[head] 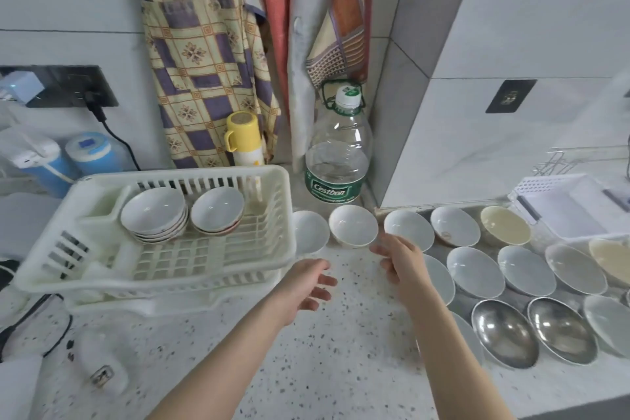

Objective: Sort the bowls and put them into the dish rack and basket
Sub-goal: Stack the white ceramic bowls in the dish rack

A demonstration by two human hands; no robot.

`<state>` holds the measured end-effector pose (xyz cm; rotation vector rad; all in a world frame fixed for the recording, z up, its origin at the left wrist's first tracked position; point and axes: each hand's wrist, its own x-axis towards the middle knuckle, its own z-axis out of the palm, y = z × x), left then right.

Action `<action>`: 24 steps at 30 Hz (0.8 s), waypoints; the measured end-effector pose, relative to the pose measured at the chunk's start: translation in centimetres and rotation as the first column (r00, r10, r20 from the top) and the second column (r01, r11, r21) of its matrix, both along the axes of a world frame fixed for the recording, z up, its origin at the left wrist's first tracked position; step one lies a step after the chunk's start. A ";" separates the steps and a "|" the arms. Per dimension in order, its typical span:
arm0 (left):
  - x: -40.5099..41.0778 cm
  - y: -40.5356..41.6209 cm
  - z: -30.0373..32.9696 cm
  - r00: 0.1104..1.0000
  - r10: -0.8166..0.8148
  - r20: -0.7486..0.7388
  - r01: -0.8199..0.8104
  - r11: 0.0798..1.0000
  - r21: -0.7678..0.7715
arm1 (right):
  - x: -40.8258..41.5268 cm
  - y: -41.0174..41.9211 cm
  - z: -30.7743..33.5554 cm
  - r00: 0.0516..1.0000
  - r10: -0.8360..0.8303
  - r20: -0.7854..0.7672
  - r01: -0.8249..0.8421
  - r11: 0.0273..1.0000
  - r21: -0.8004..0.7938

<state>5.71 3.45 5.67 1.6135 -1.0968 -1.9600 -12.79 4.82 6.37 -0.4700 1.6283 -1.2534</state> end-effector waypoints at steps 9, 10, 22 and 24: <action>-5.0 -3.6 -5.2 0.887 0.453 -0.088 -0.425 0.877 0.226 | -2.7 -2.8 -5.9 0.981 0.126 0.144 -0.160 0.953 0.257; -5.4 -3.8 -5.6 0.865 0.494 -0.089 -0.465 0.855 0.231 | -3.0 -3.0 -6.4 0.980 0.127 0.154 -0.165 0.948 0.271; -5.6 -6.5 -8.4 0.737 0.671 -0.087 -0.655 0.740 0.157 | -2.7 -8.0 -8.8 0.971 0.199 0.129 -0.233 0.904 0.360; -5.5 -6.6 -8.7 0.738 0.670 -0.082 -0.657 0.741 0.138 | -2.5 -8.3 -9.1 0.972 0.194 0.131 -0.228 0.907 0.354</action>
